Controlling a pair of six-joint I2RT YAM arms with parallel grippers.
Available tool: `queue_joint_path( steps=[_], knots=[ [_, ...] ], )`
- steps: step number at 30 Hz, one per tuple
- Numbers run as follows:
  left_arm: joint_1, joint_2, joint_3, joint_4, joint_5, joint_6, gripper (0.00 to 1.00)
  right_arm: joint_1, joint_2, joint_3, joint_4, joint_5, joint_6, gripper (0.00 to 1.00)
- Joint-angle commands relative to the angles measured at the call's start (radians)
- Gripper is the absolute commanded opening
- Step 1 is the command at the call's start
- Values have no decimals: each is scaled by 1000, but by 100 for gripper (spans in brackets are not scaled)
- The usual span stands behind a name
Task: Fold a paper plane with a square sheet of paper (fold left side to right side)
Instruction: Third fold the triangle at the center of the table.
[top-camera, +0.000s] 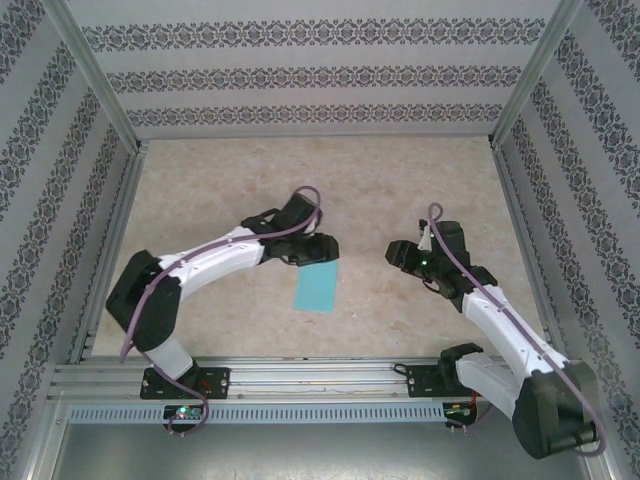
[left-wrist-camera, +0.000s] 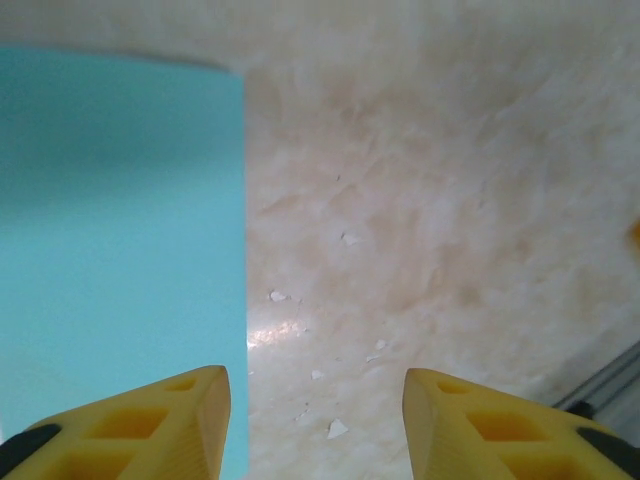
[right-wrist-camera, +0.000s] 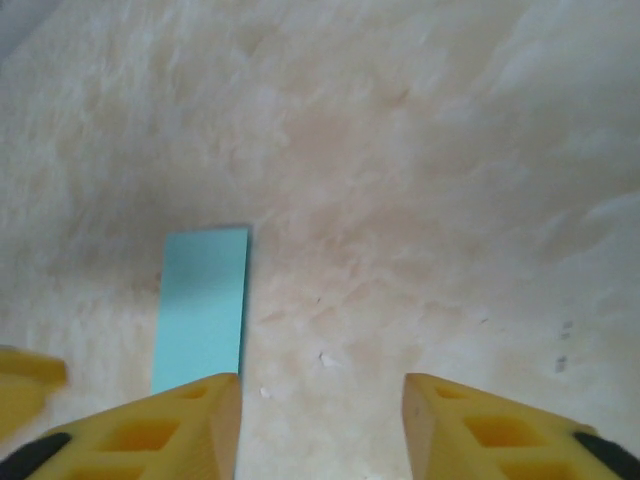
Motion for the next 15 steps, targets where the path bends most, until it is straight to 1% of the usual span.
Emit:
queue_joint_path(
  steps=[1,7,11,15],
  knots=[
    [72,-68,-86,120,76,50,46,87,86,43,59,-75,73,40],
    [170,-177,-239,222,147,98,37,255,306,99,174,-67,139,24],
    [219,-235,-319,274,172,99,32,321,426,121,258,-64,178,13],
    [255,-249,-365,310,213,92,26,358,527,164,283,-70,184,2]
  ],
)
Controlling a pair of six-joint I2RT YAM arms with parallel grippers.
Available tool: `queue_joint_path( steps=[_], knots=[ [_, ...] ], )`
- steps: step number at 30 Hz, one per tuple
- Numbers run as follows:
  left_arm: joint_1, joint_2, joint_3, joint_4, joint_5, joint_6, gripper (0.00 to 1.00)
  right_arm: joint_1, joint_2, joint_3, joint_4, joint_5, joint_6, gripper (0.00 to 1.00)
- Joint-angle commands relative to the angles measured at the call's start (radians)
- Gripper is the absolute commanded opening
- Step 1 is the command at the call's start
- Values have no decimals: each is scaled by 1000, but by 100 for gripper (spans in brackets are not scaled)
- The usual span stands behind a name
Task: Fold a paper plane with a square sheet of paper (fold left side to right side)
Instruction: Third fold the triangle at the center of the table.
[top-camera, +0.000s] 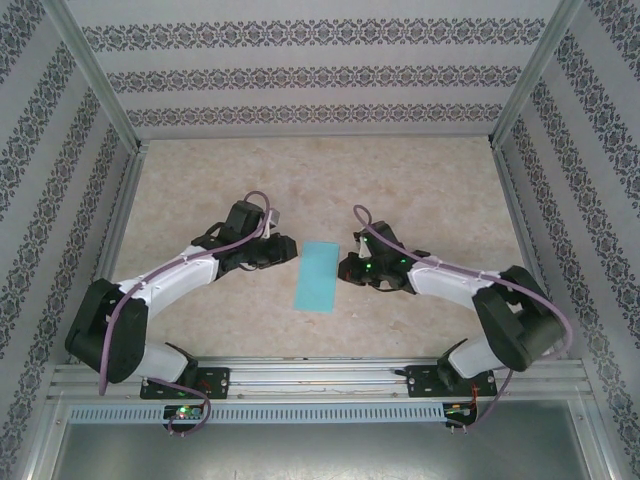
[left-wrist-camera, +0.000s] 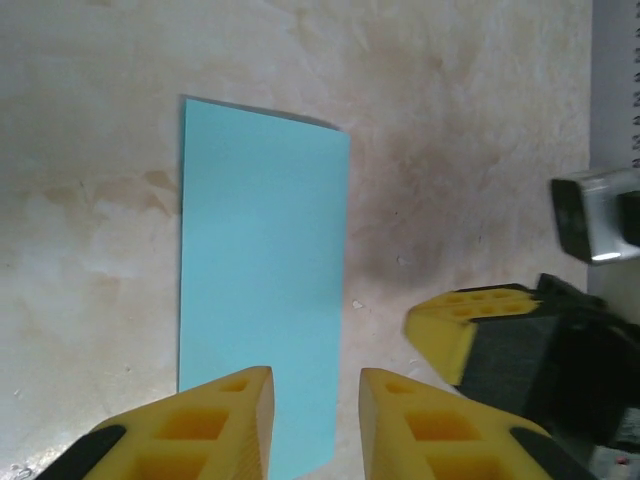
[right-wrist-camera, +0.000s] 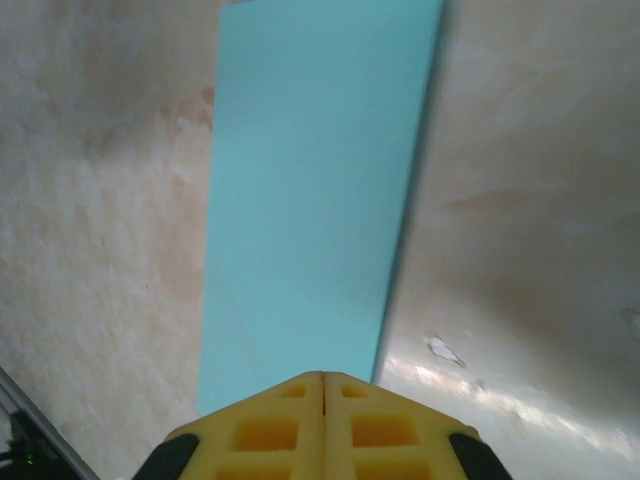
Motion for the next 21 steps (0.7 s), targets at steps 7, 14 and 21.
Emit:
queue_joint_path(
  steps=[7,14,21],
  knots=[
    [35,9,-28,84,72,25,24,41,134,71,45,3,9,0],
    [34,41,-6,44,81,47,22,44,178,76,9,17,-22,0],
    [32,88,15,-40,119,69,22,36,232,96,-63,27,-110,0]
  ],
)
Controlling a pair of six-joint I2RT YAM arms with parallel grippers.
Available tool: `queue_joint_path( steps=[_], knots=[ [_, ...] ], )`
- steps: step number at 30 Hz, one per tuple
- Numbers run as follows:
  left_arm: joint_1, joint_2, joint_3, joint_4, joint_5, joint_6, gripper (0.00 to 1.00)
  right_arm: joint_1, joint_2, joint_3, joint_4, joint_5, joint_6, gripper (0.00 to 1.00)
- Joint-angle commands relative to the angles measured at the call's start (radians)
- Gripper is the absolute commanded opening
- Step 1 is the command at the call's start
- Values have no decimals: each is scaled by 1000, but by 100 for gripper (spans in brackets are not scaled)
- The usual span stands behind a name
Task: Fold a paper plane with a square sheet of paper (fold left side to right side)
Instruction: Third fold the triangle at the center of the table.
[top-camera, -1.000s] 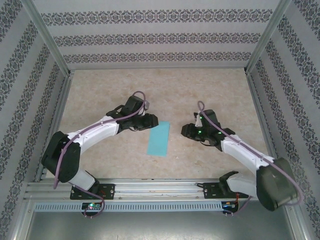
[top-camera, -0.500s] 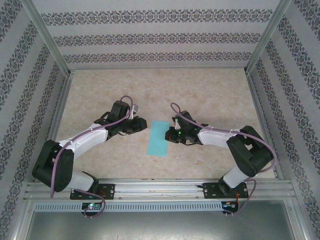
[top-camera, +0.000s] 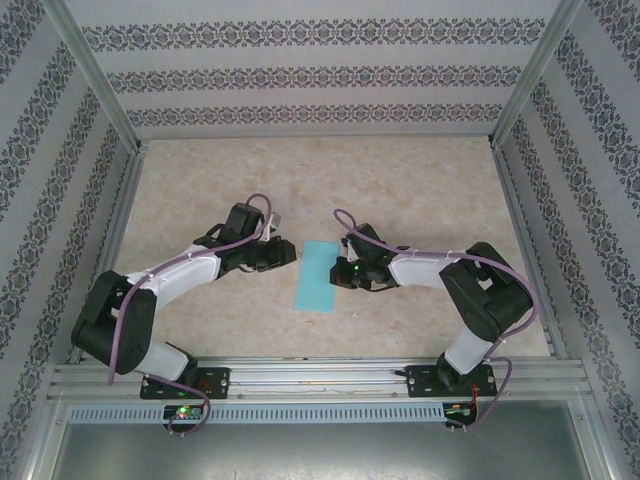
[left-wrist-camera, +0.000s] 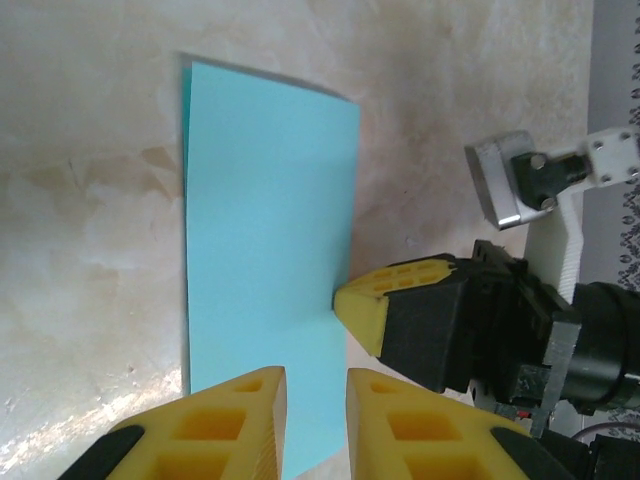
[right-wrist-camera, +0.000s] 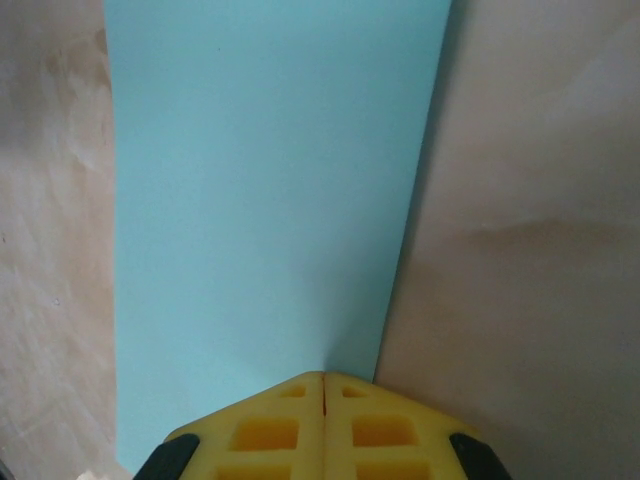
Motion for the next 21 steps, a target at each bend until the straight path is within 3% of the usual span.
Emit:
queue_joint_path(
  steps=[1,7,21],
  knots=[
    [10,37,32,-77,39,33,22,2,43,32,-101,44,-83,0],
    [7,123,24,-58,107,-3,22,4,61,91,-209,107,-167,0],
    [-14,259,43,-41,145,7,26,5,68,108,-213,101,-170,0]
  ],
)
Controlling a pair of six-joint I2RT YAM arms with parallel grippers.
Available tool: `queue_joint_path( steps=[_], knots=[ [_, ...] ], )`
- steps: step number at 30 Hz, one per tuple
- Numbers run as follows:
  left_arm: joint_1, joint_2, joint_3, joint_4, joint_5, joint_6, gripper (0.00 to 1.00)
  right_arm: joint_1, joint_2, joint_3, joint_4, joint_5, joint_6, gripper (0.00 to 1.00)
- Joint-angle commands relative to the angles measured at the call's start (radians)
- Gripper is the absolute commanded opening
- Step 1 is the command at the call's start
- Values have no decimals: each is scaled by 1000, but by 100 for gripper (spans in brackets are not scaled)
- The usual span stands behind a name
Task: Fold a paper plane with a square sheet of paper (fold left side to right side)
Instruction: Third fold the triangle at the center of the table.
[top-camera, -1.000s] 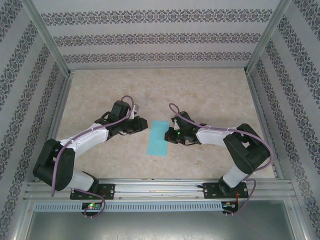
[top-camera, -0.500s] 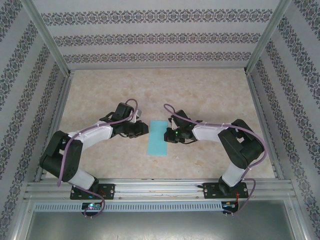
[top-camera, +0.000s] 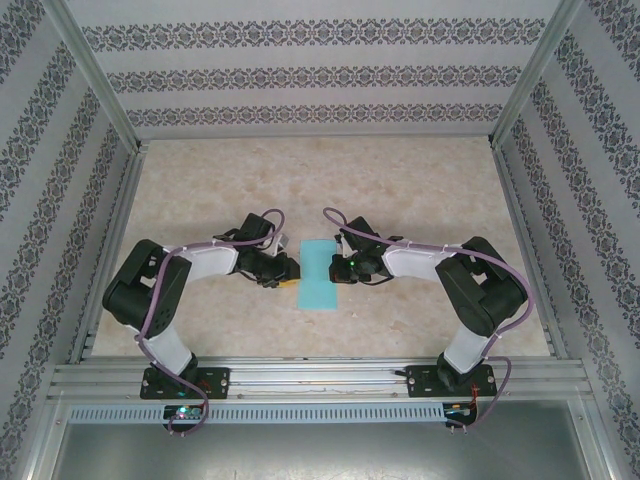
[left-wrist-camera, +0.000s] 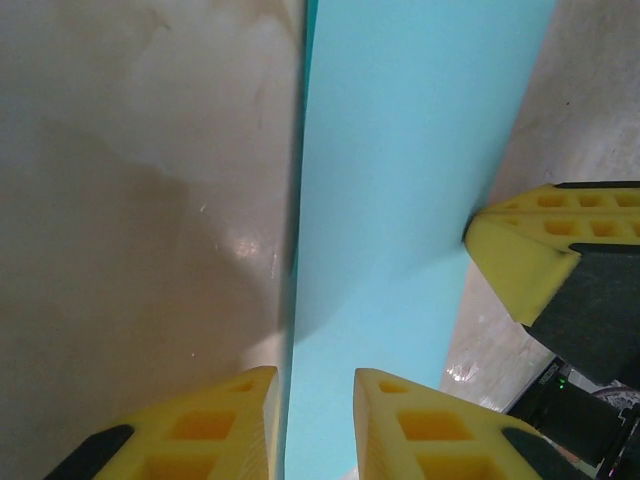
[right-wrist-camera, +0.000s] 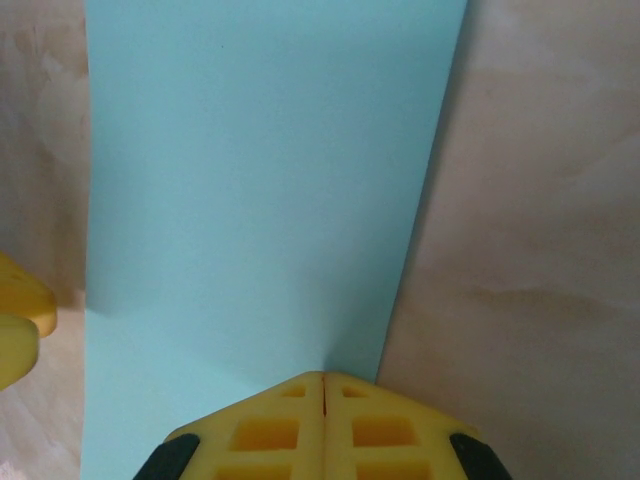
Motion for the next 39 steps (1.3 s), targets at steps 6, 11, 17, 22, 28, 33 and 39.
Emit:
queue_joint_path(
  steps=[6,11,17,22,28,33,39],
  knots=[
    [-17,48,36,-2,27,11,25,5,31,2,-58,43,-18,0],
    [-23,70,43,-2,35,16,25,5,34,-1,-55,43,-18,0],
    [-32,80,46,12,48,11,22,5,37,-5,-50,43,-17,0],
    [-34,75,45,21,48,6,22,6,33,-7,-49,45,-15,0],
    [-34,57,43,30,38,-4,20,5,29,-11,-46,46,-15,0],
    [-34,51,39,38,34,-12,16,7,30,-12,-44,45,-15,0],
    [-34,42,33,26,27,-13,10,6,22,-12,-44,50,-18,0]
  ],
)
